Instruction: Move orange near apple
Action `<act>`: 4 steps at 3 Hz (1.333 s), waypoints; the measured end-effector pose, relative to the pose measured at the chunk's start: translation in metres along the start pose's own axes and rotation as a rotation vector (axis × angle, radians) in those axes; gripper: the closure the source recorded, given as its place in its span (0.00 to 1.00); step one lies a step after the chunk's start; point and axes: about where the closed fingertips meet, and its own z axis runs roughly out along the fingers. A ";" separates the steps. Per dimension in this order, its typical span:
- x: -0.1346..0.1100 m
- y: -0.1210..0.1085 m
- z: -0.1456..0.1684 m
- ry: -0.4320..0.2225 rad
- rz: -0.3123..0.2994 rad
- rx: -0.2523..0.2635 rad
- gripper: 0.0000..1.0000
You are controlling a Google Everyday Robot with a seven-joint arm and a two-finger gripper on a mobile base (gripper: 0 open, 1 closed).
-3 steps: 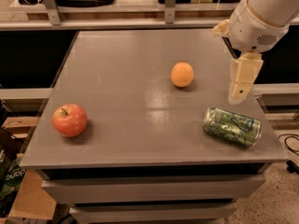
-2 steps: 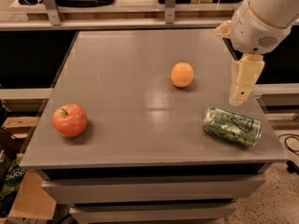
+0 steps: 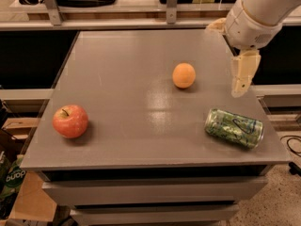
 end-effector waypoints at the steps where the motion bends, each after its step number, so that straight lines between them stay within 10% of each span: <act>1: -0.001 -0.018 0.010 -0.019 -0.108 0.003 0.00; 4: -0.038 -0.049 0.056 -0.072 -0.387 -0.042 0.00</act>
Offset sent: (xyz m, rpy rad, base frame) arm 0.0518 0.0380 -0.0196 -0.0404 -0.0246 0.3975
